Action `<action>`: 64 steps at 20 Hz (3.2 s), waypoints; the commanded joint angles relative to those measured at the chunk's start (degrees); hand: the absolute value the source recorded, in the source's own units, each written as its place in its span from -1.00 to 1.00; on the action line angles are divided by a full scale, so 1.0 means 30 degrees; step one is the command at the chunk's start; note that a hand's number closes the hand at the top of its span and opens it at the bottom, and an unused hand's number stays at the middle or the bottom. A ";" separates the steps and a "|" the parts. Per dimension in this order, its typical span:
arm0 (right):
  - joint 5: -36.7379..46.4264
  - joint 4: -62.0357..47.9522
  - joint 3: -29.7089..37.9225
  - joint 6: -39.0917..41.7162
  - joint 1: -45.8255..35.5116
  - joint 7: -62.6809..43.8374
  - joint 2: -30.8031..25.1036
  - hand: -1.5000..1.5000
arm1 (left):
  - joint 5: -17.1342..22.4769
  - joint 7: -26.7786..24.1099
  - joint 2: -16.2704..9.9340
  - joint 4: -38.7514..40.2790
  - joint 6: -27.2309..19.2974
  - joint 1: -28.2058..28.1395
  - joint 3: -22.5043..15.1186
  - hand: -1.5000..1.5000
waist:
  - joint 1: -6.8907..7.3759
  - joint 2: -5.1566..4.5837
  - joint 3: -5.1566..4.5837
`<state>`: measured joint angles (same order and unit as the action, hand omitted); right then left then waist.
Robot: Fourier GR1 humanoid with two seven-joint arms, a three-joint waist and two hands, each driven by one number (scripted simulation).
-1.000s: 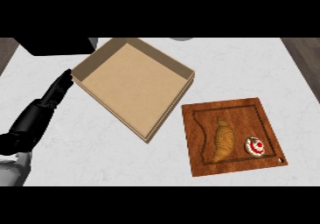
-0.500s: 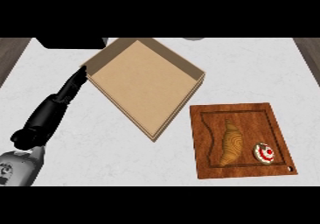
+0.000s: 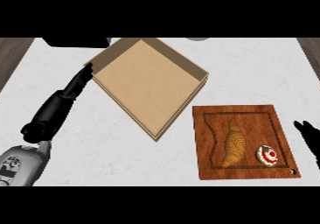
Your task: Pick the cupcake from the cutting board and place it in the cardboard box
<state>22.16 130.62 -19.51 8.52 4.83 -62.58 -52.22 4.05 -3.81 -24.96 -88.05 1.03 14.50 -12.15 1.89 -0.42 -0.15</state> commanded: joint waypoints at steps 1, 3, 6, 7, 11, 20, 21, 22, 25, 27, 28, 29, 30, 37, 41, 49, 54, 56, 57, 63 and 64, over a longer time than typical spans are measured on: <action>-0.0327 -0.1821 -0.1069 0.1542 -0.2353 -0.2898 0.1607 -1.00 | -0.0311 -0.1952 0.0255 0.1698 0.0295 -0.0329 0.0462 0.00 | -0.0232 0.0000 0.0008; 0.0594 -0.1533 -0.2314 0.1533 -0.2772 -0.3995 0.2785 -1.00 | 0.0063 0.0680 -0.0216 -0.0949 0.0613 -0.0487 0.0368 0.00 | -0.0210 0.0120 0.0028; 0.2052 -0.3238 -0.3354 0.1710 -0.3366 -0.4287 0.3536 -1.00 | -0.0573 0.0246 0.0203 0.0350 0.0176 0.0347 0.0472 0.00 | -0.0305 0.0083 0.0019; 0.1684 -0.2849 -0.2648 0.2119 -0.2986 -0.4008 0.3049 -1.00 | -0.0321 -0.0305 -0.0047 0.0373 0.0630 -0.0253 0.0769 0.00 | -0.0456 0.0124 0.0022; 0.3664 -0.3540 -0.3649 0.1902 -0.3612 -0.4525 0.4426 -1.00 | -0.0886 -0.1041 0.0578 0.1675 0.0441 -0.0026 0.0776 0.00 | -0.0640 0.0110 0.0019; 0.3595 -0.6408 -0.2381 0.3122 -0.3758 -0.2999 0.4936 -1.00 | -0.0672 -0.0997 0.0242 0.1144 0.1336 -0.0438 0.1597 0.00 | -0.0663 0.0125 0.0026; 0.4620 -0.7415 -0.2883 0.2217 -0.3623 -0.2375 0.5565 -1.00 | -0.0886 -0.1736 0.0253 0.1599 0.1327 -0.0572 0.1783 0.00 | -0.0622 0.0109 0.0033; 0.4453 -0.7671 -0.2380 0.2577 -0.3925 -0.2250 0.5544 -1.00 | -0.0954 -0.0726 0.0745 0.1075 0.1132 0.0182 0.1482 0.00 | -0.0641 0.0122 0.0039; 0.4836 -0.8529 -0.2200 0.2951 -0.4076 -0.1804 0.5901 -1.00 | -0.0939 0.0106 0.0823 -0.0224 0.1358 -0.0482 0.1289 0.00 | -0.0532 0.0147 0.0046; 0.5762 -0.8983 -0.2405 0.1859 -0.2878 -0.0316 0.6310 -1.00 | -0.1875 -0.0537 0.1472 0.0413 0.0752 -0.0787 0.1129 0.00 | -0.0657 0.0131 0.0049; 0.5076 -0.9534 -0.1310 0.2688 -0.4014 -0.0049 0.6591 -1.00 | -0.1482 0.0025 0.0899 -0.0252 0.1270 -0.0513 0.1877 0.00 | -0.0582 0.0135 0.0049; 0.6105 -0.8423 -0.2513 0.2075 -0.2767 -0.0746 0.7341 -1.00 | -0.1158 -0.0011 0.1269 0.1159 0.1606 0.0541 0.2150 0.00 | -0.0721 0.0135 0.0046; 0.6194 -0.9405 -0.2223 0.2585 -0.3930 -0.0773 0.8025 -1.00 | -0.1887 -0.0829 0.1703 0.0969 0.1327 -0.0436 0.1601 0.00 | -0.0618 0.0129 0.0044; 0.7079 -1.0210 -0.0900 0.2682 -0.2586 0.0999 0.8374 -1.00 | -0.1485 0.0322 0.1266 -0.0520 0.2628 -0.0882 0.2868 0.00 | -0.0623 0.0155 0.0049; 0.8425 -1.1077 -0.0991 0.2013 -0.1834 0.1277 0.8942 -1.00 | -0.2198 0.0695 0.1905 -0.0397 0.2324 -0.0243 0.2703 0.00 | -0.0671 0.0146 0.0051; 0.9157 -1.2148 -0.0017 0.1803 -0.0777 0.3688 0.9932 -1.00 | -0.2658 0.1092 0.2466 -0.1349 0.2824 -0.0992 0.3392 0.00 | -0.0657 0.0150 0.0052; 1.0471 -1.4447 -0.0197 0.0661 -0.2639 0.7077 0.9503 1.00 | -0.3547 -0.0410 0.3197 0.0516 0.2607 -0.0273 0.3078 0.00 | -0.0618 0.0110 0.0054; 1.0725 -1.4546 0.0642 0.0153 -0.2464 0.8423 0.8446 1.00 | -0.3020 0.0233 0.2889 0.1108 0.3153 0.0364 0.3754 0.00 | -0.0680 0.0117 0.0053; 1.1109 -1.4127 0.0429 0.0411 -0.3220 0.7645 0.9072 1.00 | -0.3150 -0.0692 0.2818 0.1148 0.3280 -0.0246 0.3783 0.00 | -0.0631 0.0123 0.0048; 1.3451 -1.4494 0.0080 -0.1407 -0.2162 0.9018 0.9200 1.00 | -0.2791 -0.0145 0.2480 -0.0128 0.4215 -0.0882 0.4481 0.00 | -0.0641 0.0148 0.0050; 1.4056 -1.4512 -0.0357 -0.1545 -0.2794 0.8592 0.9666 1.00 | -0.3149 0.0711 0.3074 -0.1280 0.3543 -0.1547 0.3923 0.00 | -0.0571 0.0159 0.0052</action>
<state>59.91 87.55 -19.11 6.62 -2.84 -37.69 -24.47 -5.33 -3.56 -16.29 -89.16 11.43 11.47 -0.43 0.06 0.05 -0.03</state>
